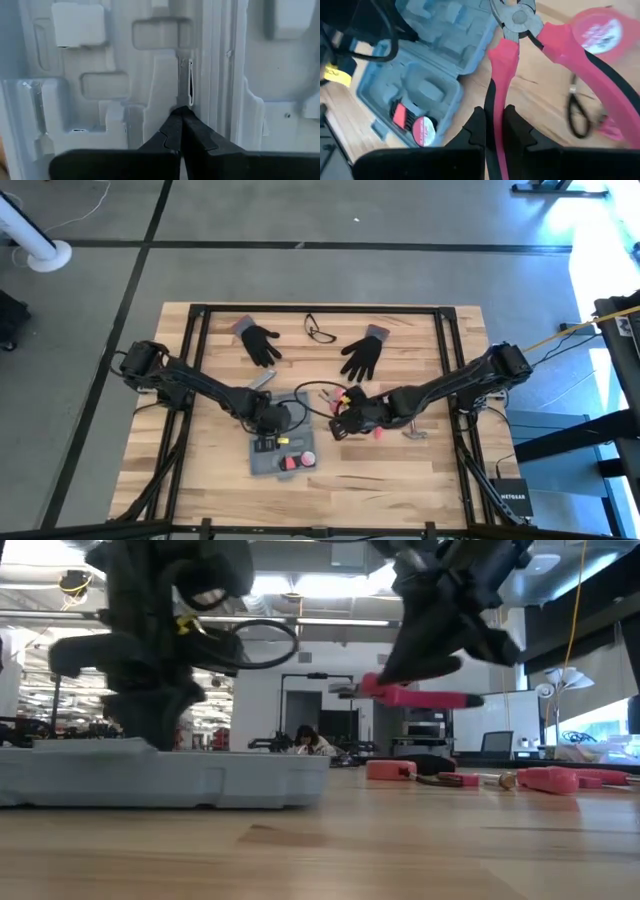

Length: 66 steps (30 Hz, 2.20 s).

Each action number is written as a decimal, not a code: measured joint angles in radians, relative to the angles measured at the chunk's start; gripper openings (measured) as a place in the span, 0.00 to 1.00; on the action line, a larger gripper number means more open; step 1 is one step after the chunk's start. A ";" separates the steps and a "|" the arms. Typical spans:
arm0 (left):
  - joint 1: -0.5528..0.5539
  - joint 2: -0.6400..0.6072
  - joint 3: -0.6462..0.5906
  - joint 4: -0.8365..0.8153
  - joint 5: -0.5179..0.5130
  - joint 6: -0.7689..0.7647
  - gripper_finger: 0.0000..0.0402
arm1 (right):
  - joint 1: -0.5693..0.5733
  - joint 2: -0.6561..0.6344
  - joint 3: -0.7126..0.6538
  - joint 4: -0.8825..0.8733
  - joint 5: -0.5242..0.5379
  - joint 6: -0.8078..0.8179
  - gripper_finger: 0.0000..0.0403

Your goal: Prefit tool cases

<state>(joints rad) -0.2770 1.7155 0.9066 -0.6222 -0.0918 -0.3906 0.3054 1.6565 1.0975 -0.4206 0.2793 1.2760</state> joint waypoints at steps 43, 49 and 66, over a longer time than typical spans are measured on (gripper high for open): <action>-0.311 -0.455 -0.179 0.119 -0.258 -0.233 0.00 | 0.002 0.217 0.176 0.338 -0.222 -0.320 0.49; -0.492 -0.377 -0.200 0.088 -0.415 -0.579 0.00 | 0.002 0.273 0.328 0.226 -0.295 -0.601 0.45; -0.645 -0.120 -0.168 0.138 -0.392 -0.753 0.00 | 0.002 0.456 0.501 0.130 -0.410 -0.728 0.45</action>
<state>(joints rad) -0.9224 1.5955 0.7387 -0.4847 -0.4838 -1.1433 0.3073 2.1128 1.5990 -0.2904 -0.1311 0.5479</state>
